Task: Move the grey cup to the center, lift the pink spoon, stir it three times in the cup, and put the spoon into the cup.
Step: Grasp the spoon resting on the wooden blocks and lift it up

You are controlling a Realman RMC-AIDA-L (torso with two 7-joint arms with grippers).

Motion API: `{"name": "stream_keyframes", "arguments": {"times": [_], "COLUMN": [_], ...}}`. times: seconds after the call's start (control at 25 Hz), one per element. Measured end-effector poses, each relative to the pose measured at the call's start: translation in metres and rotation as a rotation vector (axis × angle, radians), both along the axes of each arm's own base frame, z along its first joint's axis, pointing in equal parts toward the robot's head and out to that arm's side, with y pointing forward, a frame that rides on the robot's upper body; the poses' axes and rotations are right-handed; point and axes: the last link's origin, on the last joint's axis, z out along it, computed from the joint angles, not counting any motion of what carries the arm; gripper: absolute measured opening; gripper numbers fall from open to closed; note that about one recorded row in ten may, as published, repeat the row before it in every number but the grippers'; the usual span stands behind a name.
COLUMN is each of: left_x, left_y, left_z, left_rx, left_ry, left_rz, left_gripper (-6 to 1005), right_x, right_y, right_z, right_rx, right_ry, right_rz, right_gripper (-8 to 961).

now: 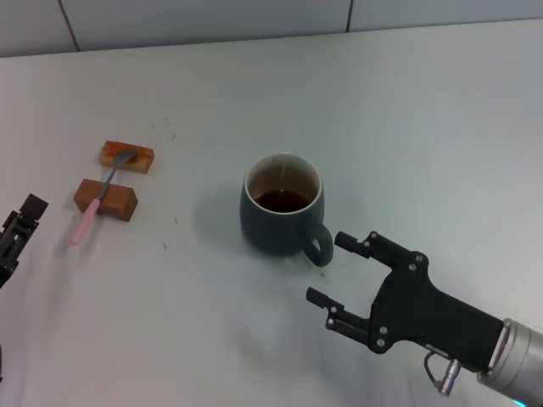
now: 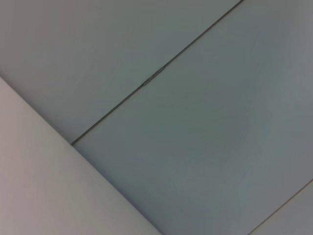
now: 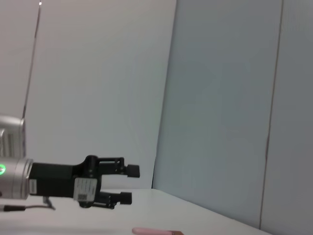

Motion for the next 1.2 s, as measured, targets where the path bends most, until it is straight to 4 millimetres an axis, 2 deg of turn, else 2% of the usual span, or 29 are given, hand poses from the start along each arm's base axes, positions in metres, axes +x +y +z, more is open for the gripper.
{"name": "stream_keyframes", "arguments": {"times": [0.64,1.2], "left_x": [-0.006,-0.001], "left_y": [-0.004,0.007], "left_z": [-0.008,-0.018], "left_rx": [-0.05,-0.12], "left_ry": [-0.003,-0.036], "left_rz": [0.042,0.043], "left_gripper": [798,797], "right_x": [0.0,-0.001], "right_y": [0.01,0.01], "right_z": [0.003,0.002], "right_rx": [-0.001,-0.002], "right_ry": [0.014,0.015], "right_rz": [-0.031,-0.031], "right_gripper": [713,714]}}
